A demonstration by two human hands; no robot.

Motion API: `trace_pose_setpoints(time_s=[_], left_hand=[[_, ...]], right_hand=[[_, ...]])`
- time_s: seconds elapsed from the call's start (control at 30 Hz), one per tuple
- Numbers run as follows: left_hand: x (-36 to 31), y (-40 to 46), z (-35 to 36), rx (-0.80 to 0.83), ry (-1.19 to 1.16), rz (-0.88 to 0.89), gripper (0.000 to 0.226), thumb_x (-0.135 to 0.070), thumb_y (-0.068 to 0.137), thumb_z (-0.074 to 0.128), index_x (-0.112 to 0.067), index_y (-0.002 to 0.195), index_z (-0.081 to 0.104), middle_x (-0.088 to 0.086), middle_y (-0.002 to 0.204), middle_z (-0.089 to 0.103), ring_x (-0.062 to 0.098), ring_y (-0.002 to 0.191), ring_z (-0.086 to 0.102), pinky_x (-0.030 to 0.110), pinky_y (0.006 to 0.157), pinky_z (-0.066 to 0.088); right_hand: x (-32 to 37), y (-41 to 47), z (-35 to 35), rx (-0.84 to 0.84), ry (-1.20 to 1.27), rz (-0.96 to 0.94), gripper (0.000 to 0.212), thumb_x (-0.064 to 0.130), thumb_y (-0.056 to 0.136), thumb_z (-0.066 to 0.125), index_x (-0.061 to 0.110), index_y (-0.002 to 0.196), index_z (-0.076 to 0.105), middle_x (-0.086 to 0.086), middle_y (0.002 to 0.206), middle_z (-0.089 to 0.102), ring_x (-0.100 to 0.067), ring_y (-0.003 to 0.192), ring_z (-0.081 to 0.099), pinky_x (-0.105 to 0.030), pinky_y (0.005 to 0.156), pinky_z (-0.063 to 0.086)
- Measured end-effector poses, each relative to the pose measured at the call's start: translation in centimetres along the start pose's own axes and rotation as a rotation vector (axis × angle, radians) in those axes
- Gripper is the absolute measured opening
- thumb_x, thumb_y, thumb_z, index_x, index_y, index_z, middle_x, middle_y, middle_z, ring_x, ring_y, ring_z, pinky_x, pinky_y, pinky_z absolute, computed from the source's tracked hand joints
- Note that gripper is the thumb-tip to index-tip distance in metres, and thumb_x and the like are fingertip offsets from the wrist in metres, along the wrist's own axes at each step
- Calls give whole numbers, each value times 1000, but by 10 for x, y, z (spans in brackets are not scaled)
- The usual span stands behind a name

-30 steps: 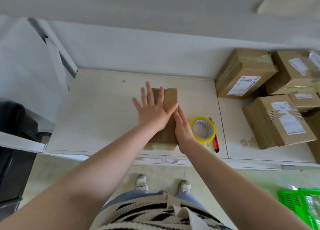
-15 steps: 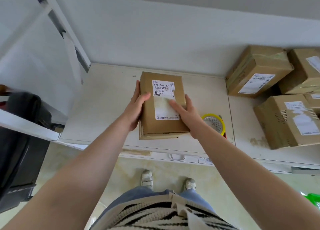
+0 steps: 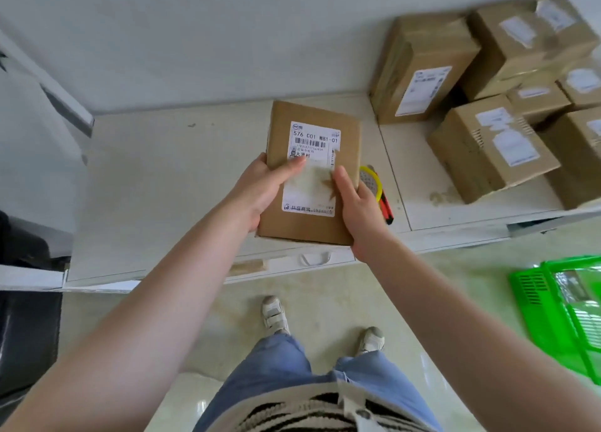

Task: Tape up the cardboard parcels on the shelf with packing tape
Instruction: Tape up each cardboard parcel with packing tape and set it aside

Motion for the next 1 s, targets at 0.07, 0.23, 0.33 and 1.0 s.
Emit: trace_pose_setpoints(time_s=[0.07,0.23,0.33,1.0], left_hand=[[2,-8,28,63,18,19,44,-26,92,68,-9,130,58,8,113,73,24,101,71,44,89,57],[27,-29,124,237,122,43,40,-18,93,64,-8,130,56,6,115,72,19,98,72,33,80,59],[51,-43,201,352,171,25,32,-16,94,65,-9,125,60,3,108,74,17,94,73,33,81,58],[212,-53,617,857,600,-330,18,-28,95,63,-12,102,68,9,102,75,21,88,73,36,81,59]], right_hand=[[-6,-12,-26,-54,24,-19,31,51,94,56,29,115,62,5,102,72,-16,97,69,-37,86,58],[-36,-54,-118,-206,138,-47,21,48,97,54,32,109,62,12,101,72,-6,96,68,-24,83,54],[-59,-78,-189,-340,212,-50,24,46,97,55,30,112,63,10,105,72,-7,98,68,-28,88,54],[-178,-130,-565,-884,429,117,48,58,84,59,22,115,66,1,108,73,-16,99,70,-44,94,55]])
Point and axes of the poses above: each hand's wrist, its own y-axis towards the middle knuckle, its own z-axis out of the palm, x = y × z, the point moved 1 cm from there along y, towards the middle knuckle
